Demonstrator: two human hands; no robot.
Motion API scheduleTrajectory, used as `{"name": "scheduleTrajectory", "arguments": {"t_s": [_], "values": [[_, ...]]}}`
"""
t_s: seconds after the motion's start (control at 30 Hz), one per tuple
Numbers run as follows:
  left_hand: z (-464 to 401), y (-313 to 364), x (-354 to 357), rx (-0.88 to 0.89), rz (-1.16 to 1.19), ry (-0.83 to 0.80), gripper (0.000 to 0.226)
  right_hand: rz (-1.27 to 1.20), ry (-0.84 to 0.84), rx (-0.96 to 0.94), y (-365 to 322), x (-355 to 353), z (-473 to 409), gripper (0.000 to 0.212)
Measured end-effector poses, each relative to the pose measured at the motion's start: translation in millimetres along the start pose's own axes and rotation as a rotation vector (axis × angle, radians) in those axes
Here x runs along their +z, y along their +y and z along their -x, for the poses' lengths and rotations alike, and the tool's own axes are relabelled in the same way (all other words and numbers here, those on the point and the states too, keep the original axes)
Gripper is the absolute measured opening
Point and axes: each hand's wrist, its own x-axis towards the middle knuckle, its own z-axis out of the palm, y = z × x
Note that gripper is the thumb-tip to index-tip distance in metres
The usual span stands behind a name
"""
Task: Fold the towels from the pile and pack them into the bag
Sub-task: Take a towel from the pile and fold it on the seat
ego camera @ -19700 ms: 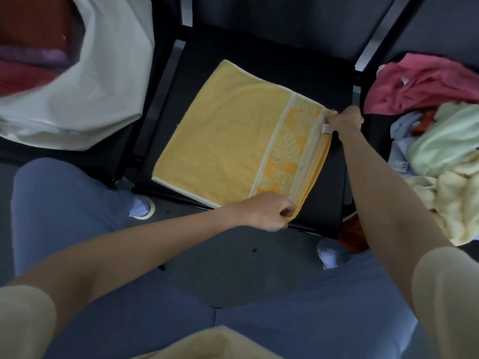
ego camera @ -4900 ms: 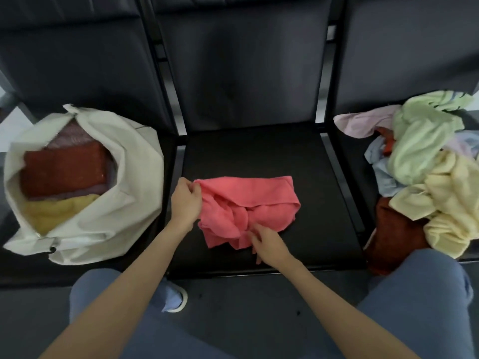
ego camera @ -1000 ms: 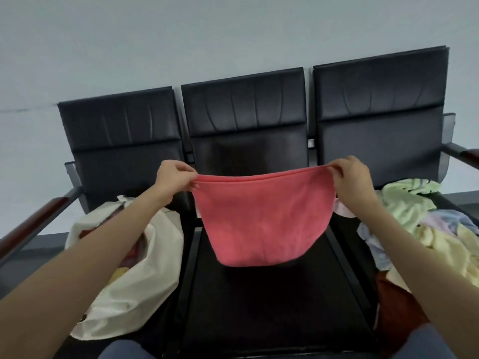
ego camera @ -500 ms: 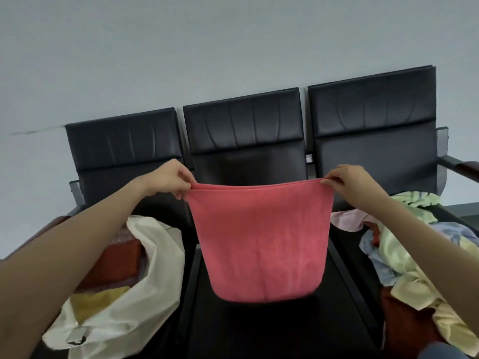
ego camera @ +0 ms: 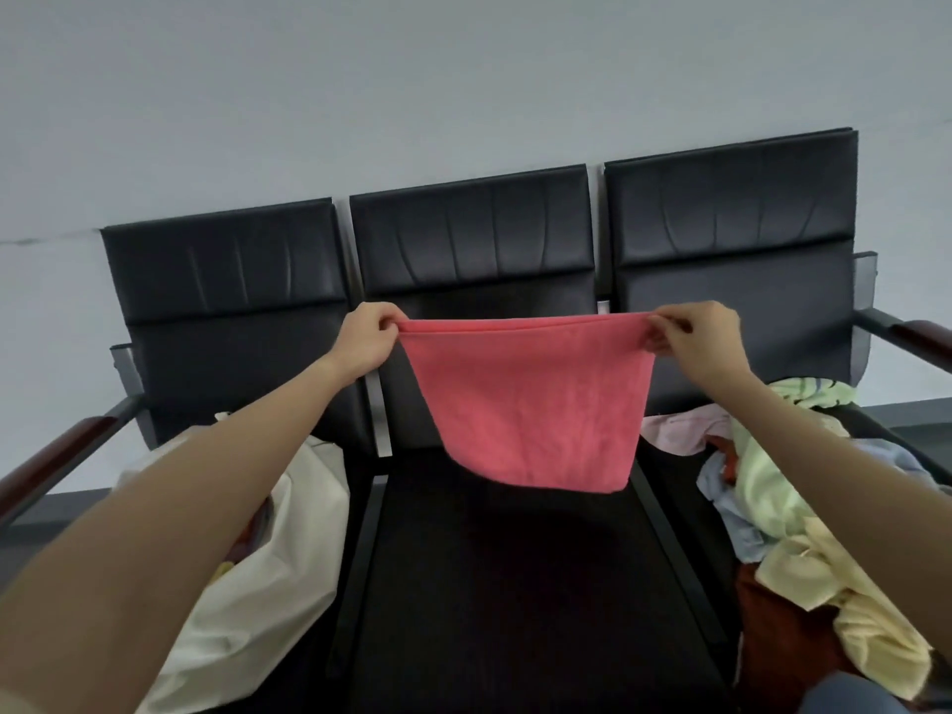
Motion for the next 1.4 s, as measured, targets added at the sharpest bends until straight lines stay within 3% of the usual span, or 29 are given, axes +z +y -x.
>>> {"name": "scheduleTrajectory", "arguments": {"t_s": [0.23,0.3,0.5,0.67,0.73,0.8,0.9,1.03,1.13,1.4], "values": [[70,-65,53,-0.096,-0.032,-0.095,0.033,0.224,-0.052,-0.175,39,31,113,0.012],[107,-91,75,-0.136,-0.069,-0.191,0.032,0.313,-0.136,-0.187,59,46,160,0.004],[214,-153,133,-0.320,-0.102,-0.421,0.036,0.329,-0.434,-0.116,93,83,267,0.007],[266,-184,139,-0.236,-0.222,-0.506,0.032,0.338,-0.706,-0.086,91,88,305,0.019],[277,-187,136,-0.131,-0.303,-0.577,0.030,0.300,-0.753,-0.059,87,86,307,0.020],[283,-178,136,-0.064,-0.539,-0.628,0.027,0.257,-0.774,-0.036,86,86,308,0.019],[287,-143,148,-0.076,-0.732,-0.676,0.043,0.210,-0.783,0.013,85,85,310,0.018],[304,-99,187,0.211,-0.412,-0.755,0.057,0.163,-0.706,0.075,81,83,312,0.014],[313,-68,221,0.378,-0.221,-0.728,0.054,0.111,-0.652,0.159,79,81,311,0.017],[318,-30,272,0.352,0.054,-0.569,0.015,-0.016,-0.738,0.274,89,76,307,0.016]]}}
